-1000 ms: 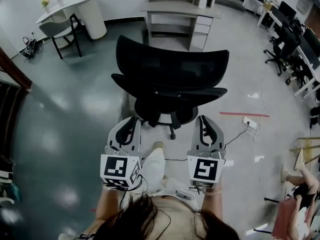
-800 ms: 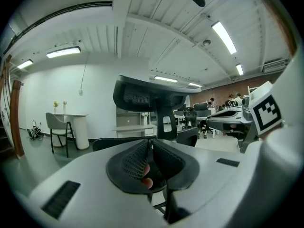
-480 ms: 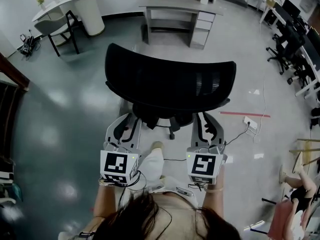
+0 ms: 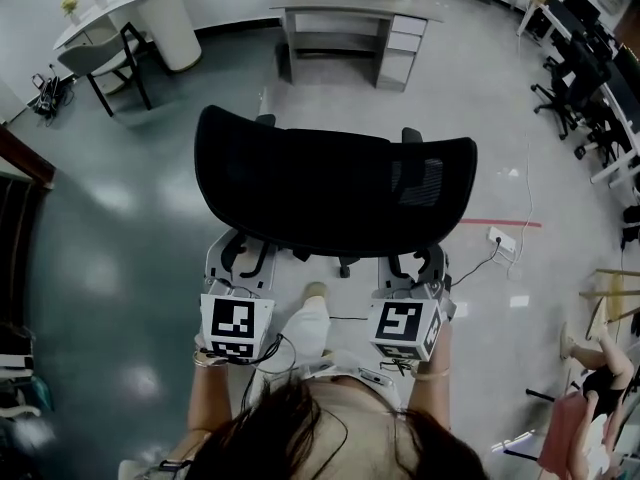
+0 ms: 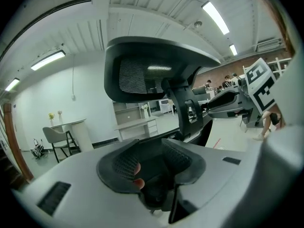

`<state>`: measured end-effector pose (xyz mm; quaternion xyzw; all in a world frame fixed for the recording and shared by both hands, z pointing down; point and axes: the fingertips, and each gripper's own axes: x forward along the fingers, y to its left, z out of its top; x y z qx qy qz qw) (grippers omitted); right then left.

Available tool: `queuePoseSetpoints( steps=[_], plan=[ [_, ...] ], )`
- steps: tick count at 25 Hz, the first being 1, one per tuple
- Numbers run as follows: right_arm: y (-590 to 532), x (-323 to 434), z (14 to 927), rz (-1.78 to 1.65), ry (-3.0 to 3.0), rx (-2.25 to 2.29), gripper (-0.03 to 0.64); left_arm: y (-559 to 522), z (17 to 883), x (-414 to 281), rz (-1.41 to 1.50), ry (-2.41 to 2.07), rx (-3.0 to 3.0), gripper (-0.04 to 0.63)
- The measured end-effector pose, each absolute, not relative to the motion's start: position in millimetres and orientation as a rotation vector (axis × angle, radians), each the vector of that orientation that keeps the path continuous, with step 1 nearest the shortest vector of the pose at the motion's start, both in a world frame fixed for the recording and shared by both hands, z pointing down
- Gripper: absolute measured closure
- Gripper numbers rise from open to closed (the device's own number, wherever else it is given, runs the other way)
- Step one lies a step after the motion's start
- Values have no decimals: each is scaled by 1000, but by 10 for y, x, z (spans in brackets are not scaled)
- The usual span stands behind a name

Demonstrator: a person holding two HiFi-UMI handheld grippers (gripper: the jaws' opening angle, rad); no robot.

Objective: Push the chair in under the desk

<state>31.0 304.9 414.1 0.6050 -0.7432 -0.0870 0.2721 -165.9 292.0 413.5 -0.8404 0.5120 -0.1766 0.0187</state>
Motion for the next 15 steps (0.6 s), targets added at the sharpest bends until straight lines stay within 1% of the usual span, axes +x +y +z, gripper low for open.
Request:
queuePoseSetpoints(
  steps=[6,10,15],
  plan=[
    [2902,367,4216,-265,-1926,1567,442,2734,4189,-1592,-670,1505,-2540,436],
    [2824,358,4301,-278,-1883,1518,408,2635,4284,-1602,-823,1430,-2453,411],
    [2788,354,4333,-284,-1860,1488,394,2525,4336,-1603,-915,1368,-2375,390]
  ],
)
